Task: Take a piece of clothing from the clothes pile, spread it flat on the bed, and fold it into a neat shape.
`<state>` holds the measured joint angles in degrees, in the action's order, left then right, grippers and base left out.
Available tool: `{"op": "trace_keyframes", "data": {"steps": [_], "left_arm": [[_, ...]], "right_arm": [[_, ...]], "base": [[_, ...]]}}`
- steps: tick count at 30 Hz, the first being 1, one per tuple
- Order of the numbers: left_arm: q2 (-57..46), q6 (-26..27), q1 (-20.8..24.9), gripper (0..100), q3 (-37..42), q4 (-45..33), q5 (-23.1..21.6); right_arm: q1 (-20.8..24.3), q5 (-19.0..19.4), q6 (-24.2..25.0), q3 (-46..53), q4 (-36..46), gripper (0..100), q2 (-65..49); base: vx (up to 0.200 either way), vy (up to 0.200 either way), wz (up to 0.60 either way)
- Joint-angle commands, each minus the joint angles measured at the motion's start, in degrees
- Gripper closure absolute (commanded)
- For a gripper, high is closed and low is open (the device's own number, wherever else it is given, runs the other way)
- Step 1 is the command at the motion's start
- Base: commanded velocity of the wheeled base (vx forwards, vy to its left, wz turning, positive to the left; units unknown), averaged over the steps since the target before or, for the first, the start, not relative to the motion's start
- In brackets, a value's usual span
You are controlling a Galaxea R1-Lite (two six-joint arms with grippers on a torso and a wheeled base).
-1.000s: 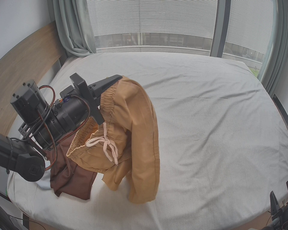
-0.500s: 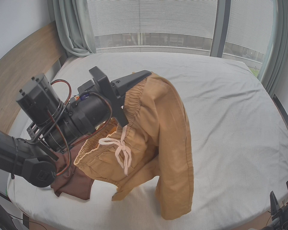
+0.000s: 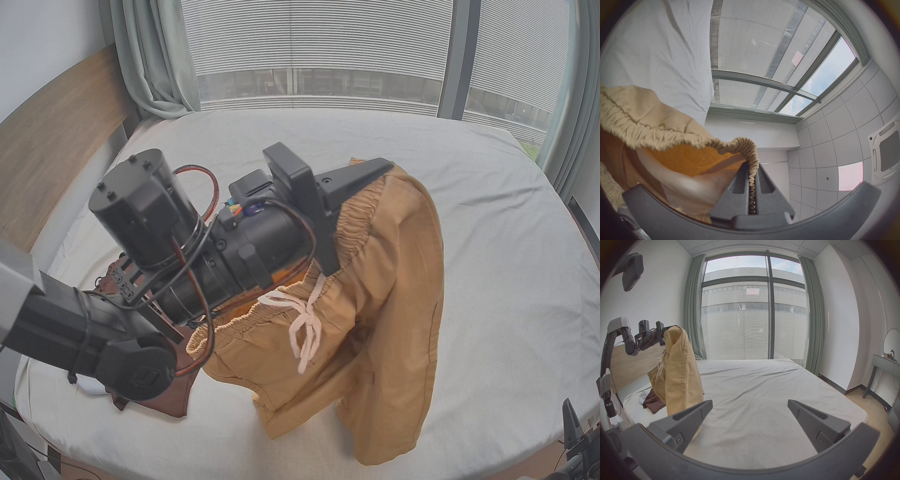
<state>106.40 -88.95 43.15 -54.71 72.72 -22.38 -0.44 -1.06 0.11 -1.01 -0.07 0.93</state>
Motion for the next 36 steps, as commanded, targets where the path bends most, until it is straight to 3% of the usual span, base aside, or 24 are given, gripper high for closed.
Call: {"op": "trace_keyframes", "data": {"steps": [1, 22, 27, 36], "left_arm": [[2.67, 0.01, 1.67, 100, -2.07, -0.03, 0.06], [6.36, -1.13, 8.0, 100, -11.12, -0.38, -0.03], [5.84, -6.49, 7.03, 100, -14.28, -0.21, 2.17], [5.57, -5.97, -0.53, 100, -9.36, -0.03, 5.68]], "right_arm": [[0.0, 0.01, 0.07, 1.01, -0.01, 0, -0.93], [0.0, 0.01, -0.02, 1.01, -0.01, 0, -0.93], [0.0, 0.01, -0.02, 1.01, -0.01, 0, -0.93], [0.0, 0.01, -0.02, 1.01, -0.01, 0, -0.93]], "base": [[0.0, 0.0, 0.0], [0.0, 0.0, 0.0], [0.0, 0.0, 0.0], [0.0, 0.0, 0.0]]}}
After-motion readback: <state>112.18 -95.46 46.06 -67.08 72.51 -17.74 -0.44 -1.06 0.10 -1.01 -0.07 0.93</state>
